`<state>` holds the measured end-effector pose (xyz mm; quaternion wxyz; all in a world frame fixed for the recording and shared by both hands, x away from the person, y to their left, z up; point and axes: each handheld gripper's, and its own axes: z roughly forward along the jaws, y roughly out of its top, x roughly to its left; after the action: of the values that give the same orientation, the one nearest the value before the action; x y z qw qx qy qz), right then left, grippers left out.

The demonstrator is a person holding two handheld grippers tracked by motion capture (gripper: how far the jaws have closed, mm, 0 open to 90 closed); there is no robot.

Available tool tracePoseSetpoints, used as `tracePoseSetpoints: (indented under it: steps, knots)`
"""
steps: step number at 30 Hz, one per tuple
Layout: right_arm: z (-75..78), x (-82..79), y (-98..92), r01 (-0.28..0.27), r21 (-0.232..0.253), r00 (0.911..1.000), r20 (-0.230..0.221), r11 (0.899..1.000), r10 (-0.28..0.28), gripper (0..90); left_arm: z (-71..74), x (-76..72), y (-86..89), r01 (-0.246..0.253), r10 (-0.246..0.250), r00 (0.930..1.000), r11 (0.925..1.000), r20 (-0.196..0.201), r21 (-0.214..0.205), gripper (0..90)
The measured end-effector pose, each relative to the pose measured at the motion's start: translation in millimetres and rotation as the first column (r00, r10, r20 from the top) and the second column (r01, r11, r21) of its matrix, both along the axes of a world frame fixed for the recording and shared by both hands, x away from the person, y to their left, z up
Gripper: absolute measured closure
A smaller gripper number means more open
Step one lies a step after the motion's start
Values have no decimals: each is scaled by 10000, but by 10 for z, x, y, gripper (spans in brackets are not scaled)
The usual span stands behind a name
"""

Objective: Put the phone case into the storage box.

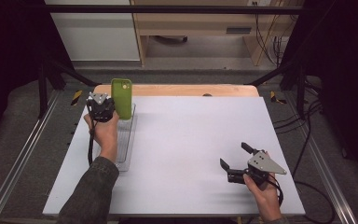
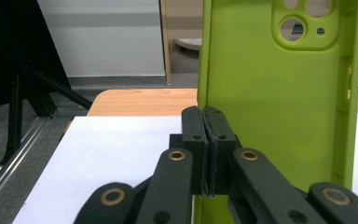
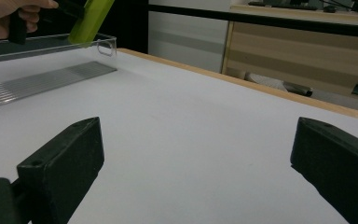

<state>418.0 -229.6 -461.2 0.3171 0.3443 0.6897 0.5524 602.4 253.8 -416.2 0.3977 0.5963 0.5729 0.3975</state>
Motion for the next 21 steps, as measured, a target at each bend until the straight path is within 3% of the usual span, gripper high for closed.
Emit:
tracePoseSetpoints:
  steps: [21]
  knots:
    - [-2, 4, 2, -5, -45, 10000, -8, 10000, 5, 29, -47, 2, -16, -61, 64, 9997, 9999, -222, 115, 875]
